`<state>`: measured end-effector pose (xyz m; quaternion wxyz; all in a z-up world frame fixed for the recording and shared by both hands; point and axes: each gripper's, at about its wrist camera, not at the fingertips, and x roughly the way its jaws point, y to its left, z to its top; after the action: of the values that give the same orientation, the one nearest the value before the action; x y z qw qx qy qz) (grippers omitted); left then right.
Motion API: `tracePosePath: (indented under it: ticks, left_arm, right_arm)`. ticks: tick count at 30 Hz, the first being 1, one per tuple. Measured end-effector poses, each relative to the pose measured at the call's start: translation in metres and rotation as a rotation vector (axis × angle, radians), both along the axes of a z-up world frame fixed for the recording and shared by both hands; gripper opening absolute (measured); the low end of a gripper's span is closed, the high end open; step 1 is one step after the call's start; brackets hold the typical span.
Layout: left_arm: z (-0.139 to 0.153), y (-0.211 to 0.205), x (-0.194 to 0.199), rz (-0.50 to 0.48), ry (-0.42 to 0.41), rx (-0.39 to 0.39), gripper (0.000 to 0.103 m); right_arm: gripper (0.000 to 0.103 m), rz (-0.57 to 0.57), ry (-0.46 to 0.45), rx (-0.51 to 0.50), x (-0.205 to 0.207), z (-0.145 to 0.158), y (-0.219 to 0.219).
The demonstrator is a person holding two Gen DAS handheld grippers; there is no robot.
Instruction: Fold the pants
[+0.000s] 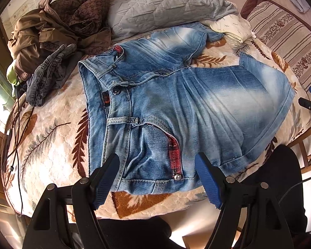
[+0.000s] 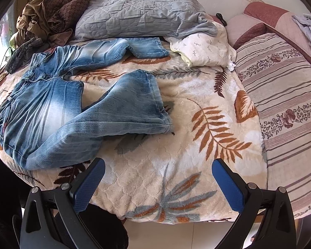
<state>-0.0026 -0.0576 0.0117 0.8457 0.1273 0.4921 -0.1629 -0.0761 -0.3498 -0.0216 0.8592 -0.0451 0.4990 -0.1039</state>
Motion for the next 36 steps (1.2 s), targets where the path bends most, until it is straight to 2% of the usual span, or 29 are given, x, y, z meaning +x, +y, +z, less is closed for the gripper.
tracePosePath:
  ticks: [10, 12, 16, 19, 23, 26, 28, 30, 31, 32, 33, 34, 35, 36]
  left_arm:
    - [0.001, -0.012, 0.005, -0.011, 0.008, 0.003, 0.074]
    - [0.004, -0.010, 0.009, 0.002, 0.027, -0.012, 0.074]
    - [0.014, 0.020, 0.021, 0.089, 0.078, -0.088, 0.074]
    - [0.010, 0.058, 0.029, 0.203, 0.165, -0.213, 0.074]
    - [-0.019, 0.102, 0.031, 0.346, 0.306, -0.424, 0.074]
    - [-0.050, 0.117, 0.034, 0.421, 0.389, -0.540, 0.074]
    - [-0.067, 0.116, 0.040, 0.435, 0.438, -0.603, 0.074]
    - [-0.079, 0.107, 0.053, 0.440, 0.463, -0.621, 0.073]
    - [-0.081, 0.103, 0.059, 0.444, 0.453, -0.613, 0.069]
    - [-0.079, 0.099, 0.063, 0.456, 0.434, -0.592, 0.062]
    - [-0.074, 0.097, 0.065, 0.452, 0.406, -0.583, 0.053]
    - [-0.069, 0.093, 0.065, 0.424, 0.391, -0.594, 0.023]
    - [-0.063, 0.088, 0.063, 0.393, 0.395, -0.618, 0.005]
    - [-0.055, 0.087, 0.060, 0.385, 0.370, -0.604, 0.006]
  right_arm:
    - [0.103, -0.002, -0.004, 0.025, 0.004, -0.001, -0.005]
    - [0.103, -0.009, -0.010, 0.066, 0.008, 0.000, -0.012]
    - [0.103, -0.111, -0.026, 0.215, 0.024, 0.002, -0.054]
    - [0.103, -0.210, -0.034, 0.355, 0.043, -0.005, -0.093]
    - [0.103, -0.268, 0.010, 0.557, 0.073, -0.039, -0.115]
    - [0.103, -0.324, 0.088, 0.724, 0.083, -0.073, -0.111]
    - [0.102, -0.337, 0.084, 0.887, 0.078, -0.088, -0.104]
    - [0.102, -0.355, 0.030, 0.967, 0.072, -0.092, -0.102]
    - [0.092, -0.349, -0.008, 1.004, 0.071, -0.091, -0.102]
    - [0.079, -0.338, -0.038, 1.046, 0.072, -0.091, -0.104]
    - [0.029, -0.338, -0.050, 1.069, 0.073, -0.092, -0.106]
    - [0.006, -0.333, -0.069, 1.086, 0.073, -0.090, -0.109]
    - [0.005, -0.328, -0.120, 1.072, 0.070, -0.078, -0.114]
    - [0.005, -0.310, -0.188, 1.021, 0.065, -0.057, -0.118]
